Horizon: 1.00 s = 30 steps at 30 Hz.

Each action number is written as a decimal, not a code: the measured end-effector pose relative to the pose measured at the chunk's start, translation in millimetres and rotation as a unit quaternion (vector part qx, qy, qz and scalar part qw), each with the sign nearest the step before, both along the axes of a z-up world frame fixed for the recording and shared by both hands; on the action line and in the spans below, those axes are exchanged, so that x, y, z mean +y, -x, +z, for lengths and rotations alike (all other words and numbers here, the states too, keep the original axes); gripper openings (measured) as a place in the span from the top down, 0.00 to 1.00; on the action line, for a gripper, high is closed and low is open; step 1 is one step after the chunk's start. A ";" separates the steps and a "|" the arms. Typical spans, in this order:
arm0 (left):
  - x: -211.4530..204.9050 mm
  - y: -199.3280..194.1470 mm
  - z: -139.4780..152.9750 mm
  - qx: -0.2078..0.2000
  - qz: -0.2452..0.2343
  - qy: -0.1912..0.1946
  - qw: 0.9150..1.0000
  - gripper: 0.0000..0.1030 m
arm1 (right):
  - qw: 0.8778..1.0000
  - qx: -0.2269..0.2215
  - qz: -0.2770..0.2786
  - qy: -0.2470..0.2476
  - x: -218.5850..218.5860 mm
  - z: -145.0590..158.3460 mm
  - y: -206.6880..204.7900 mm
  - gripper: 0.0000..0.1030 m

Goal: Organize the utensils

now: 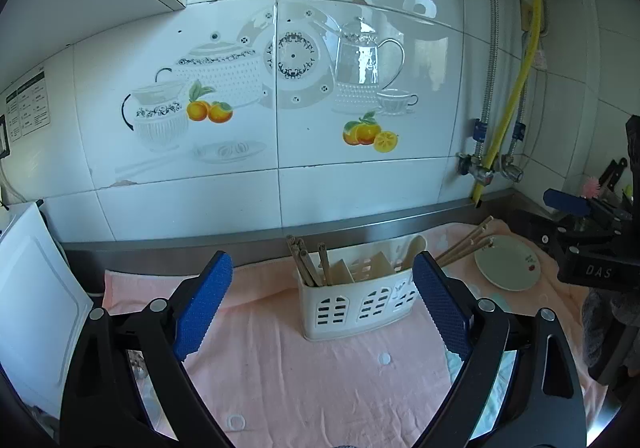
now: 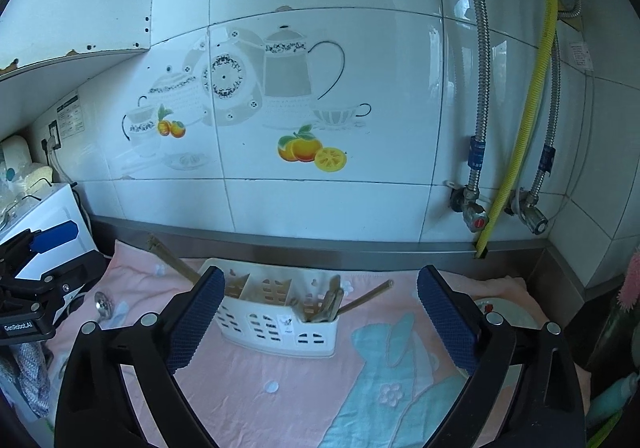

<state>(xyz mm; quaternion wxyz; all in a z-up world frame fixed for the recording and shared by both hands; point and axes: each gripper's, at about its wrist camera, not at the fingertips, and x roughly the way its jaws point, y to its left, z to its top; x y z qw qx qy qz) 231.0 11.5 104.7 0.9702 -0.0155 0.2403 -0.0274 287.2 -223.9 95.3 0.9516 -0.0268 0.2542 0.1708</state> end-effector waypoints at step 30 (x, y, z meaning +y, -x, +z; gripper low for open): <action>6.9 90.8 -48.6 0.002 0.009 -0.005 1.000 0.05 | 1.000 0.001 0.017 0.025 8.2 -55.4 99.9 0.07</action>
